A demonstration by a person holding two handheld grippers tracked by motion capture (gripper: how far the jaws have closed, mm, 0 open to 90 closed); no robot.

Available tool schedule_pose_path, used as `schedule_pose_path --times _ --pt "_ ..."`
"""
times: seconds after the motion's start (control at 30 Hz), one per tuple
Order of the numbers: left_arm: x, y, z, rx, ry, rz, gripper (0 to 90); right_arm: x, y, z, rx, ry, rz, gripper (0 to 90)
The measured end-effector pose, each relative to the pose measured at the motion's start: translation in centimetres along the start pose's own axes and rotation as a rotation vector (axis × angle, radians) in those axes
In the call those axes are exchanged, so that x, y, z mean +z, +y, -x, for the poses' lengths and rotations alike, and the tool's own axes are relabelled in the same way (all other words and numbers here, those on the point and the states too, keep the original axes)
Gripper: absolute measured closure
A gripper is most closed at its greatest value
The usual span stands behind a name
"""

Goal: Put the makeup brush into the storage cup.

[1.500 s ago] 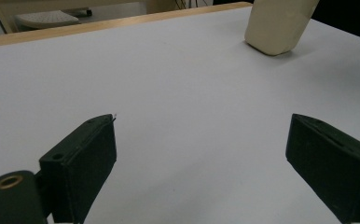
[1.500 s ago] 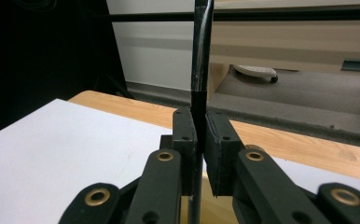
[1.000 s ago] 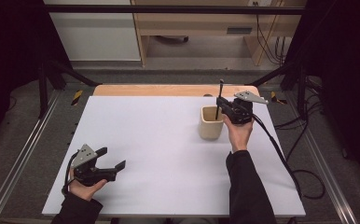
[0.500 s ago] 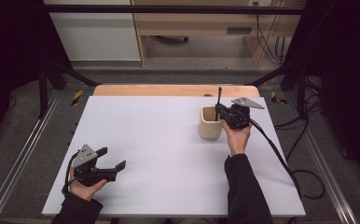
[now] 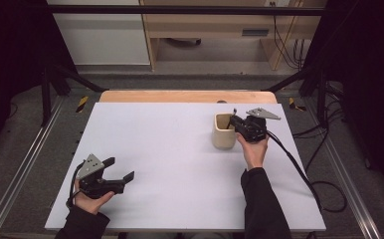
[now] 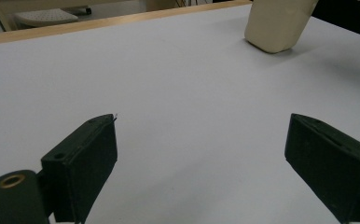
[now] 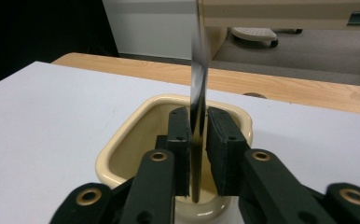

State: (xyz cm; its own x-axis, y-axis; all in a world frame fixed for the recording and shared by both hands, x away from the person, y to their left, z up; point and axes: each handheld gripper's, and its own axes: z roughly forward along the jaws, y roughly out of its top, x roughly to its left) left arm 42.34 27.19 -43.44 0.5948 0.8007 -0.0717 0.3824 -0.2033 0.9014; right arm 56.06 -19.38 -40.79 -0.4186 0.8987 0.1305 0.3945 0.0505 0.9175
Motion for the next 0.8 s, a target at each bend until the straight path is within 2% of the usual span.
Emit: schedule_pose_path --times 0.1,0.13,0.17,0.23,0.4,0.43,0.57,0.8 --pt "0.0 0.0 0.0 0.001 0.000 0.000 8.9 -0.4 0.0 -0.1 -0.020 -0.015 -0.010 68.8" --pt "0.0 0.0 0.0 0.001 -0.001 -0.001 8.9 -0.8 0.0 -0.2 -0.029 -0.020 -0.008 63.0" --pt "0.0 0.0 0.0 0.001 -0.001 -0.001 8.9 -0.8 0.0 -0.2 -0.029 -0.020 -0.008 63.0" --pt "0.0 0.0 0.0 0.000 -0.001 0.000 8.9 -1.3 0.0 -0.3 -0.034 -0.028 0.007 56.6" --pt "0.0 0.0 0.0 0.005 -0.001 -0.003 8.9 -2.7 0.3 -0.3 -0.043 -0.010 0.045 44.6" --pt "0.0 0.0 0.1 0.005 -0.001 -0.003 8.9 -3.3 0.5 -0.3 -0.039 0.009 0.062 40.5" --pt "0.0 0.0 0.1 0.007 -0.002 -0.006 8.9 -4.1 0.7 -0.4 -0.031 0.031 0.077 34.6" --pt "0.0 0.1 0.1 0.008 -0.003 -0.006 8.9 -5.6 1.0 -0.6 -0.043 0.070 0.065 27.7"
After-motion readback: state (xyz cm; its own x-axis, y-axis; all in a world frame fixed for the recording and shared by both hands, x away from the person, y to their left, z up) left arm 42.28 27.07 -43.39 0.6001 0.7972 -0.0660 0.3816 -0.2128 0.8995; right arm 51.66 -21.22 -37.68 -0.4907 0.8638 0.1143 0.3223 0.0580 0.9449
